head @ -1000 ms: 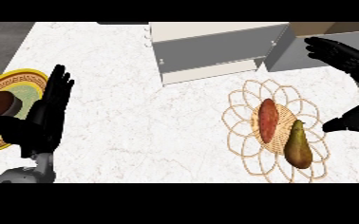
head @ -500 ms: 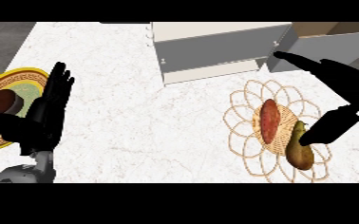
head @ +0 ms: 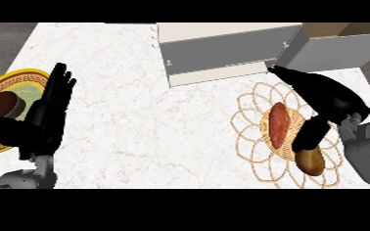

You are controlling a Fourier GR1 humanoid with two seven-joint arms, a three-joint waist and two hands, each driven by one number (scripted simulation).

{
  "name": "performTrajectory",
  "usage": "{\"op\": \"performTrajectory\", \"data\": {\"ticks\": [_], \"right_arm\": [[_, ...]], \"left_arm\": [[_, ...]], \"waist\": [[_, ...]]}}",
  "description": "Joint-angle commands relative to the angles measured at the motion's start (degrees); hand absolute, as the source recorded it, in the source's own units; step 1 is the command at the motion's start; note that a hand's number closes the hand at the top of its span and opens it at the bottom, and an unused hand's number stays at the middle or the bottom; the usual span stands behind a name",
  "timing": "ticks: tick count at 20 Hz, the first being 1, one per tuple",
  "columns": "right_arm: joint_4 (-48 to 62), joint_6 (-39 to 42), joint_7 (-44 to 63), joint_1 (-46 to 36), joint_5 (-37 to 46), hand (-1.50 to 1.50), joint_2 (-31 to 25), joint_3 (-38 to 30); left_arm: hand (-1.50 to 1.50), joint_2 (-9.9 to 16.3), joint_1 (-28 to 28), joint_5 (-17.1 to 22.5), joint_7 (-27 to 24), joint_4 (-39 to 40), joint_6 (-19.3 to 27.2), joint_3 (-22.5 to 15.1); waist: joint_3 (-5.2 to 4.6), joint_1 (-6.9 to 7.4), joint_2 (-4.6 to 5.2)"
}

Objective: Pick the sweet potato from the placemat and place it in the tiered shelf

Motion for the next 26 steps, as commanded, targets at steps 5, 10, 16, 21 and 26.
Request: {"op": "performTrajectory", "data": {"ticks": [5, 10, 16, 21, 26], "right_arm": [[3.44, 0.3, -3.01, 4.52, 10.84, -1.5, 2.05, -1.1], [2.55, 1.38, -6.53, 8.42, 13.01, -1.5, 3.35, -4.51], [9.97, 1.56, -8.83, 5.2, 20.4, -1.5, 10.09, -4.47], [14.42, -0.77, -15.8, 7.86, 23.98, -1.5, 11.01, -6.21], [18.98, -2.44, -22.77, 7.47, 26.69, -1.5, 11.43, -8.88]], "left_arm": [[0.0, -2.98, 0.26, -2.93, 0.13, -0.95, -0.07, 0.24], [0.0, -2.67, 1.22, -4.53, 4.93, -4.87, -0.53, 1.52], [0.0, -5.35, 1.68, -4.28, -1.9, 1.75, -4.5, 3.99], [0.0, -3.58, -0.37, -2.65, -1.09, 2.99, -8.11, 8.21], [0.0, -7.62, 1.16, -8.53, 2.25, -1.95, -4.34, 3.63]], "waist": [[0.04, -0.43, -0.02], [0.05, -0.44, -0.05], [0.03, -0.33, 0.01], [0.03, -0.36, 0.02], [0.05, -0.27, 0.01]]}}
